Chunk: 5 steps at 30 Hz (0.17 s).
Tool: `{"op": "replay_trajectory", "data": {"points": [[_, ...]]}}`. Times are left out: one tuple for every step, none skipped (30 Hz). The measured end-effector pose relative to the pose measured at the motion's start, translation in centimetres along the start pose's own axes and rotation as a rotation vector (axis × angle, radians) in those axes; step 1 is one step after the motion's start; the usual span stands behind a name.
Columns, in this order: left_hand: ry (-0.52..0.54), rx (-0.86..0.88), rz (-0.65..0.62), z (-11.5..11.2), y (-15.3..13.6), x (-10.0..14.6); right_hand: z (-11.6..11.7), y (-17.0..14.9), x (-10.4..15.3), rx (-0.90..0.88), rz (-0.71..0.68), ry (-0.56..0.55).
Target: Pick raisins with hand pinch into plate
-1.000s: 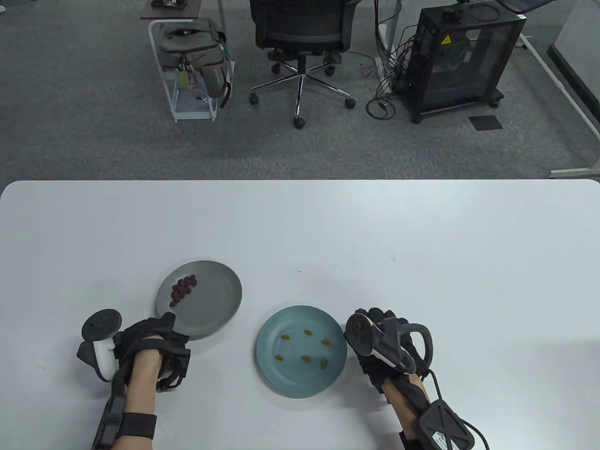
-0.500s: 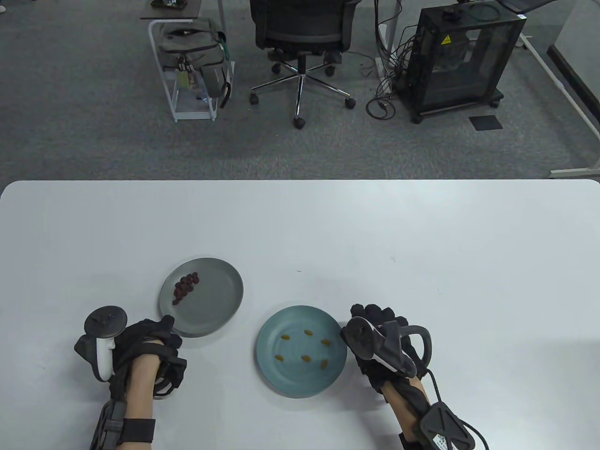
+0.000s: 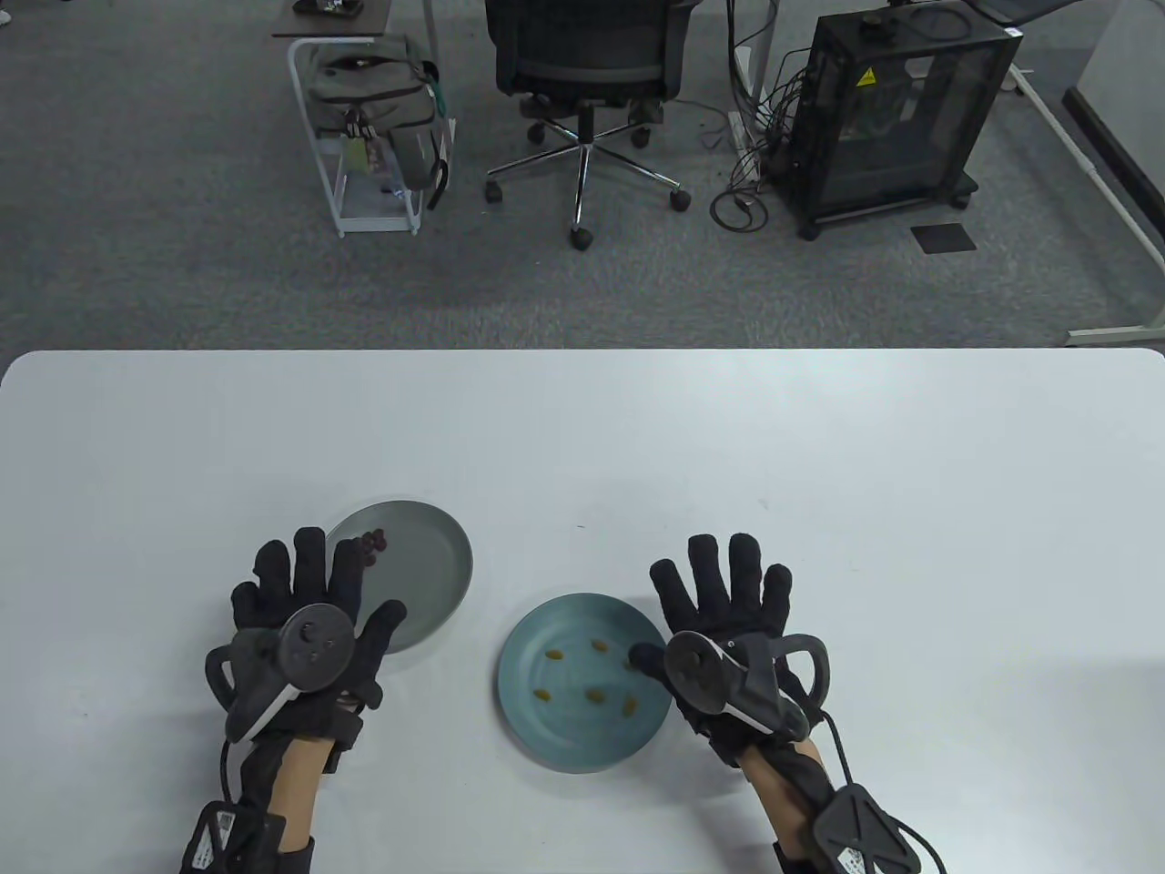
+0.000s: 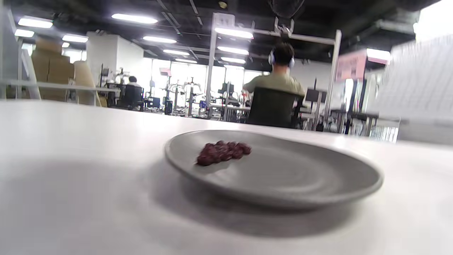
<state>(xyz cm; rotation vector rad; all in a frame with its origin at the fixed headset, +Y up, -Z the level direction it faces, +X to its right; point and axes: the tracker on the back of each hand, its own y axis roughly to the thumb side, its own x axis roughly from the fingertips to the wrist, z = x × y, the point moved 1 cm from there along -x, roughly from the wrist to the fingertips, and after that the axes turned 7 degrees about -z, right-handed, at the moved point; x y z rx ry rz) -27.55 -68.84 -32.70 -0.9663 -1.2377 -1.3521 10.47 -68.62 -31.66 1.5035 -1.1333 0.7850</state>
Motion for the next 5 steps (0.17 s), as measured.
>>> {"op": "replay_trajectory", "data": {"points": [[-0.023, -0.003, 0.002, -0.22, 0.15, -0.05, 0.15, -0.12, 0.01, -0.02, 0.01, 0.002], [-0.037, 0.007, -0.002, -0.39, 0.21, -0.09, 0.32, -0.24, -0.04, -0.034, 0.014, 0.008], [-0.055, 0.017, 0.004, -0.66, 0.21, -0.1, 0.62, -0.45, -0.05, -0.038, 0.03, 0.027], [-0.061, 0.018, 0.011, -0.75, 0.21, -0.07, 0.77, -0.58, -0.05, -0.036, 0.037, 0.03], [-0.064, 0.01, 0.006, -0.83, 0.19, -0.08, 1.03, -0.77, -0.12, -0.032, 0.043, 0.045]]}}
